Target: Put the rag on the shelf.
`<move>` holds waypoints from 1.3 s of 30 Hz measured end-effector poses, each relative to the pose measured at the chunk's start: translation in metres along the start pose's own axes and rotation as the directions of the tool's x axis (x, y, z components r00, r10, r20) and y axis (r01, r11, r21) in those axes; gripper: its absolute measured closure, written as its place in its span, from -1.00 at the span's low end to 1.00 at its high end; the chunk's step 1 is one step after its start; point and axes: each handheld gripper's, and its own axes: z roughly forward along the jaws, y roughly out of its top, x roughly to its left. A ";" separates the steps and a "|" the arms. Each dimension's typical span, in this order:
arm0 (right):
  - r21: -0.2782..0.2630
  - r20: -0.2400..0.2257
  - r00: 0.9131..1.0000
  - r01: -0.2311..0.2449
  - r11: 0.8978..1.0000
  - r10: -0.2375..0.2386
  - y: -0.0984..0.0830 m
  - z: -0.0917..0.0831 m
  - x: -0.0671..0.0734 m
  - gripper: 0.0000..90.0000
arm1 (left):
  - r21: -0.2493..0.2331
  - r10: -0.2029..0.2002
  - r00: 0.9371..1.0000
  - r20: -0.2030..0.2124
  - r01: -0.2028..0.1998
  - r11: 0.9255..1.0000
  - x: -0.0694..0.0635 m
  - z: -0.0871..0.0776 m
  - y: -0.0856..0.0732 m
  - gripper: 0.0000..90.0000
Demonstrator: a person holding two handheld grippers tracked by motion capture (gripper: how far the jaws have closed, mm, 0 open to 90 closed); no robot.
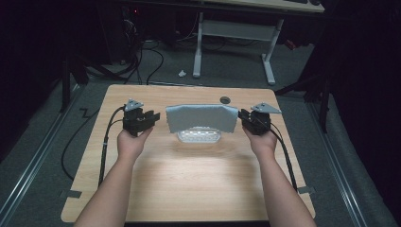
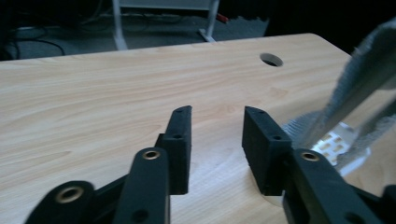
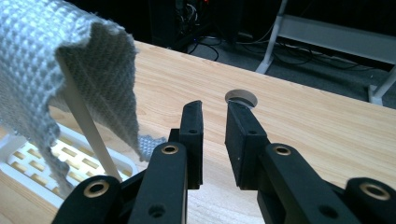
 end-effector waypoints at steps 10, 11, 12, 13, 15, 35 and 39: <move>-0.009 0.014 1.000 0.009 1.000 -0.009 -0.004 -0.007 -0.004 0.73 | -0.043 -0.016 0.999 -0.043 0.014 0.999 0.011 -0.009 -0.004 0.19; -0.009 0.014 1.000 0.009 1.000 -0.009 -0.004 -0.007 -0.004 0.73 | -0.043 -0.016 0.999 -0.043 0.014 0.999 0.011 -0.009 -0.004 0.19; -0.009 0.021 1.000 0.006 1.000 -0.006 -0.008 -0.009 -0.006 0.73 | -0.041 -0.017 0.999 -0.045 0.015 0.999 0.012 -0.010 -0.005 0.18; -0.002 0.023 1.000 0.001 1.000 -0.001 -0.009 -0.010 -0.007 0.72 | -0.039 -0.015 0.999 -0.048 0.014 0.999 0.013 -0.011 -0.006 0.17; 0.005 0.032 0.999 0.010 1.000 -0.010 -0.012 -0.013 -0.009 0.72 | -0.044 -0.017 0.999 -0.042 0.015 0.999 0.013 -0.016 -0.011 0.16; -0.046 0.001 0.999 0.047 0.998 -0.047 -0.062 -0.093 0.027 0.45 | -0.041 0.030 0.994 0.106 -0.026 0.999 -0.049 -0.090 -0.093 0.04; -0.008 -0.044 0.999 0.006 1.000 -0.007 -0.092 -0.112 0.064 0.21 | 0.033 0.093 0.981 0.172 -0.100 0.994 -0.101 -0.094 -0.128 -0.02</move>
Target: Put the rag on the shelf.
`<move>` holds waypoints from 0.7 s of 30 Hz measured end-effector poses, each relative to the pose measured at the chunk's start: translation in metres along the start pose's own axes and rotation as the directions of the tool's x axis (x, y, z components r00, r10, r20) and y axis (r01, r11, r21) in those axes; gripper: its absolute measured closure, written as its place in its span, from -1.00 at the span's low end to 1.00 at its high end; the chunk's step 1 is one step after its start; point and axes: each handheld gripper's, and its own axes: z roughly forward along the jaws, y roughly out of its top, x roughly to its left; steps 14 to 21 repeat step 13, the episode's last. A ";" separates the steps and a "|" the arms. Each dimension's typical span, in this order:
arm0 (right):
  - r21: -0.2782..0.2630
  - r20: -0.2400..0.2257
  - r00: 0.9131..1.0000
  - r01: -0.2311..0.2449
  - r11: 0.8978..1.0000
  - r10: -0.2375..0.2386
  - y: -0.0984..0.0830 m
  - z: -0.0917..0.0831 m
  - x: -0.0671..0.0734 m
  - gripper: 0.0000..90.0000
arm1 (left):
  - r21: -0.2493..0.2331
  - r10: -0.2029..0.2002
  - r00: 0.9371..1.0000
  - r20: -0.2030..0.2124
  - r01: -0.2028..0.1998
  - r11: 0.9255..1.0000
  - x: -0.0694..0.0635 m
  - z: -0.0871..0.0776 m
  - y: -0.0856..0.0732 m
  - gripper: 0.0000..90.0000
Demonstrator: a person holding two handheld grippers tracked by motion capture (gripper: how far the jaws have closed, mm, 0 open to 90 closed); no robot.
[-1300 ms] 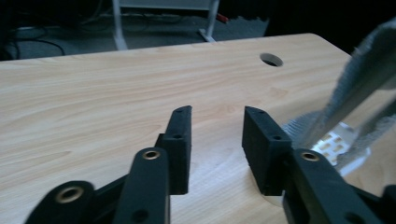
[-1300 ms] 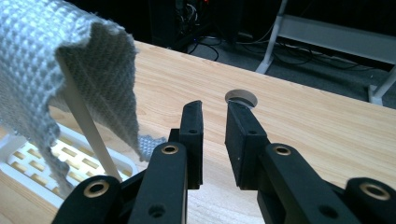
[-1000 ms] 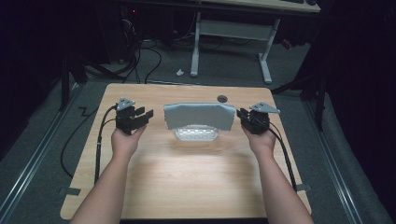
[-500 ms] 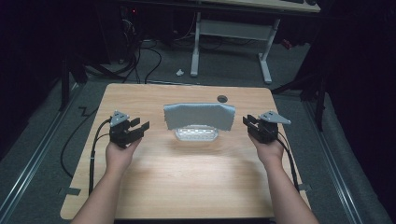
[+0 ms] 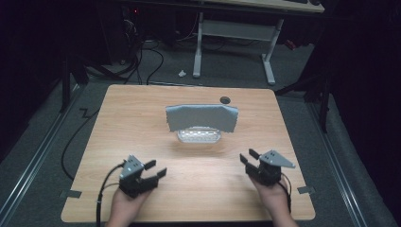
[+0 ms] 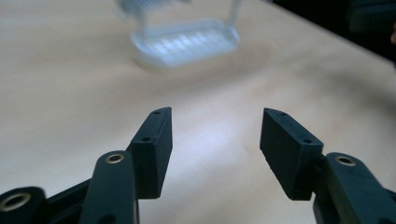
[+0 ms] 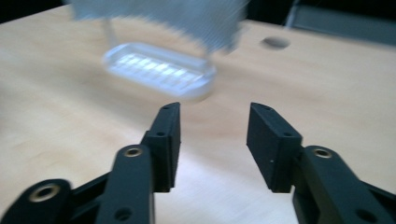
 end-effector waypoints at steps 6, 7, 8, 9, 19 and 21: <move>0.082 -0.062 0.995 0.083 0.993 -0.078 -0.035 0.004 0.054 0.16 | 0.133 0.144 0.989 0.045 -0.149 0.980 -0.043 0.020 -0.017 -0.08; 0.082 -0.062 0.995 0.083 0.993 -0.078 -0.035 0.004 0.054 0.16 | 0.132 0.137 0.990 0.042 -0.141 0.981 -0.042 0.021 -0.015 -0.08; 0.095 -0.066 0.993 0.108 0.990 -0.102 -0.035 0.008 0.059 0.16 | 0.129 0.093 0.994 0.052 -0.099 0.987 -0.037 0.023 -0.013 -0.09; 0.096 -0.071 0.992 0.111 0.989 -0.105 -0.035 0.009 0.060 0.16 | 0.129 0.093 0.994 0.052 -0.099 0.987 -0.037 0.023 -0.013 -0.09; 0.109 -0.063 0.985 0.167 0.980 -0.161 -0.036 0.012 0.061 0.14 | 0.139 0.078 0.996 0.038 -0.082 0.987 -0.026 0.022 -0.017 -0.09; 0.109 -0.063 0.985 0.167 0.980 -0.161 -0.036 0.012 0.061 0.14 | 0.139 0.078 0.996 0.038 -0.082 0.987 -0.026 0.022 -0.017 -0.09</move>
